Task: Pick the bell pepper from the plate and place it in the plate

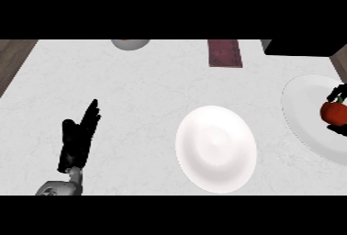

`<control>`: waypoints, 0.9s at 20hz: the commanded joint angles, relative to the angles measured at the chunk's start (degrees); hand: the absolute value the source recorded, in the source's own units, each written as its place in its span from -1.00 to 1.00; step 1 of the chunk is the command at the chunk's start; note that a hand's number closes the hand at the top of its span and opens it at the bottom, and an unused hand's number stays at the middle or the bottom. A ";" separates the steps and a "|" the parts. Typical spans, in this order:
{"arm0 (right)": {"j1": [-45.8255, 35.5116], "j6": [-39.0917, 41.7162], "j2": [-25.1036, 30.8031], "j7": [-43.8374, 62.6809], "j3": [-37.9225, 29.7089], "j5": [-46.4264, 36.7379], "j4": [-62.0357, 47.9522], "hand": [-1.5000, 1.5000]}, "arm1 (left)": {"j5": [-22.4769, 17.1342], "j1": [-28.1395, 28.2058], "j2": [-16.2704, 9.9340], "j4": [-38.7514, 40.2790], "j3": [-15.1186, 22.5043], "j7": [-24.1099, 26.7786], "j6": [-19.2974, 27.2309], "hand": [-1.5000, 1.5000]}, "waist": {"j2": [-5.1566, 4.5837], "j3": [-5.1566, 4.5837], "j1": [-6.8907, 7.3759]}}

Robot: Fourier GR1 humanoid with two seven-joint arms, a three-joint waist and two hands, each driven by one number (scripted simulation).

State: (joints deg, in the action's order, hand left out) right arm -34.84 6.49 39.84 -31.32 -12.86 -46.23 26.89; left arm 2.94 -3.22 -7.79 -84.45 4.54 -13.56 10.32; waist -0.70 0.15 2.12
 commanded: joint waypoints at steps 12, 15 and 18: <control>-6.51 19.79 3.75 -21.97 -13.40 15.12 -14.44 -1.00 | -0.79 -1.01 -0.66 0.04 -1.71 -0.49 -0.92 0.00 | 0.02 0.13 -1.30; -6.10 25.71 6.34 -21.43 -15.76 18.27 -16.55 -1.00 | -0.34 1.02 0.62 0.06 -0.93 1.01 -0.20 0.00 | 0.22 0.06 -1.34; -6.63 28.55 8.21 -19.43 -16.58 19.50 -18.30 -1.00 | -0.44 2.28 0.17 0.05 -0.67 2.43 -1.28 0.00 | -0.20 0.15 -0.14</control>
State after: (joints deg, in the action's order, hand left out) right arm -40.65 23.79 45.13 -47.33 -26.91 -29.75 11.15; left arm 2.44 -1.65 -8.06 -84.64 3.41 -12.04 9.33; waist -0.69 0.27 1.45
